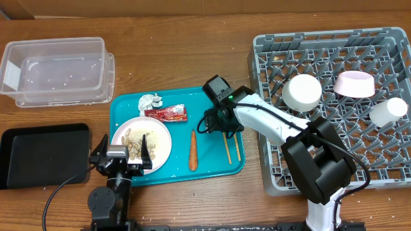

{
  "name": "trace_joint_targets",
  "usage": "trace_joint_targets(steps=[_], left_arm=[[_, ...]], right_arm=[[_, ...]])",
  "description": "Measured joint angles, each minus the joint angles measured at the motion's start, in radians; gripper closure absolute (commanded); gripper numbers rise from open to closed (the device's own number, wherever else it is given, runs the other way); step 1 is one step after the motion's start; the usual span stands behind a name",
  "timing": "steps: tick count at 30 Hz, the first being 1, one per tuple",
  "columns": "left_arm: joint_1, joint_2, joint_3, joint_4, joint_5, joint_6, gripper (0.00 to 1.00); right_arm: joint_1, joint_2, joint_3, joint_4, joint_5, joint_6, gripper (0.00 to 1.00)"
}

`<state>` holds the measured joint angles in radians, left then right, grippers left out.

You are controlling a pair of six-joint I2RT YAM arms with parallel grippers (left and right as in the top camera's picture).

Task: Sort waste into correct bins and load items into the dishwasher
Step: 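Close the right gripper on one chopstick and lift it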

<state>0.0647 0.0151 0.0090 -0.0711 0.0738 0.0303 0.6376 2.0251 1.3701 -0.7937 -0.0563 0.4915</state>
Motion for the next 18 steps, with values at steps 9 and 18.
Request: trace_joint_targets(steps=[9, 18], left_arm=[[0.000, 0.000, 0.000, 0.000, 0.000, 0.000, 0.00], [0.000, 0.000, 0.000, 0.000, 0.000, 0.000, 0.00]], right_arm=[[0.000, 0.006, 0.000, -0.003, 0.031, 0.022, 0.82], [0.026, 0.009, 0.000, -0.008, 0.090, 0.032, 0.96]])
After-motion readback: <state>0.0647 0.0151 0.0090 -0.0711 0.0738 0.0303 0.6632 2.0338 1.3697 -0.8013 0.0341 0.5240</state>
